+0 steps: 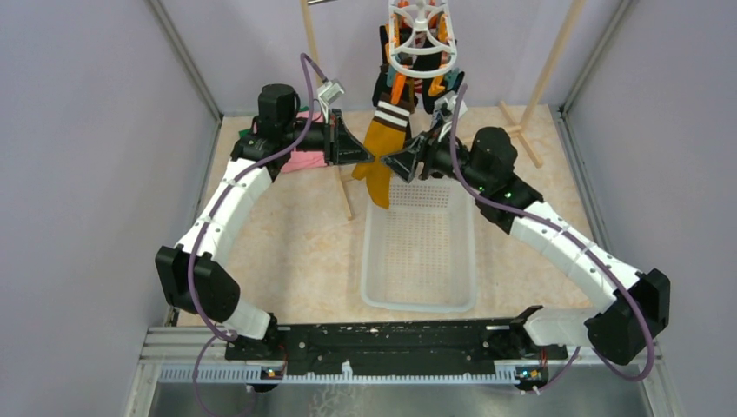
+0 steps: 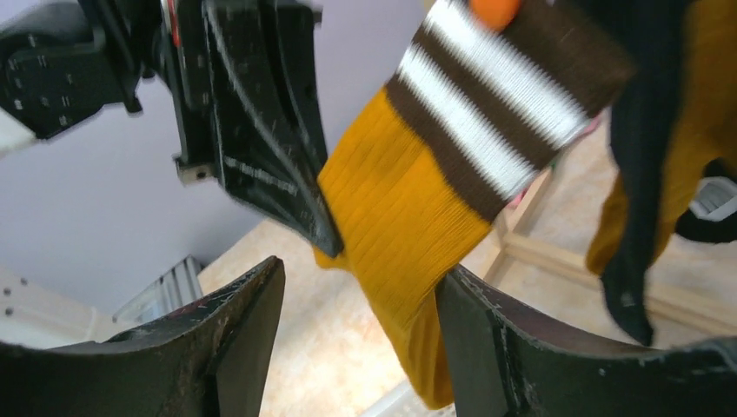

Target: Remove the socks clipped to the hanger

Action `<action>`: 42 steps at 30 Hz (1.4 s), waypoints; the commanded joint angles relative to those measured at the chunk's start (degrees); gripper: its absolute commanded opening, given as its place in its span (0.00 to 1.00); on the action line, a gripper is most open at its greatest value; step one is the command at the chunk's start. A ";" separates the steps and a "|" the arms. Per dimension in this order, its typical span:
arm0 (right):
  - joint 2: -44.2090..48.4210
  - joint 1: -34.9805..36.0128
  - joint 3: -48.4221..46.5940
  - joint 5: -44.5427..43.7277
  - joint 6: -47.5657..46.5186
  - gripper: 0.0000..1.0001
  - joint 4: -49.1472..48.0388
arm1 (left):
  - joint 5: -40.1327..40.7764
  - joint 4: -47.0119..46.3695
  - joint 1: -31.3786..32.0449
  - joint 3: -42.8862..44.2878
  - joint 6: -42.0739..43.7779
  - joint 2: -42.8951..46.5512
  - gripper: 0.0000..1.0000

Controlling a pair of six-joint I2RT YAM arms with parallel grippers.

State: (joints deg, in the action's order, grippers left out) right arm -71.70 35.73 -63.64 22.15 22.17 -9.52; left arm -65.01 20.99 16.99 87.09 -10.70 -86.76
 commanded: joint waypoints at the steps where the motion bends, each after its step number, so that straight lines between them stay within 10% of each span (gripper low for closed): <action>1: 0.65 -3.88 -8.15 -0.48 0.24 0.64 -0.88 | -0.27 -1.06 0.41 -0.03 0.58 1.75 0.00; 24: -17.22 -8.55 -25.99 16.14 12.93 0.66 -9.23 | -4.23 -1.09 0.67 -0.94 -2.57 5.61 0.00; 42: -11.86 -9.86 -17.87 10.85 14.11 0.73 -11.13 | -5.68 -1.07 0.67 -0.63 -4.02 8.77 0.00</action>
State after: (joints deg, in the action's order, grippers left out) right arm -88.14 26.72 -83.92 34.09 35.79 -17.63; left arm -68.42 21.06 17.32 86.56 -13.78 -80.84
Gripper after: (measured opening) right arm 0.721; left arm 0.014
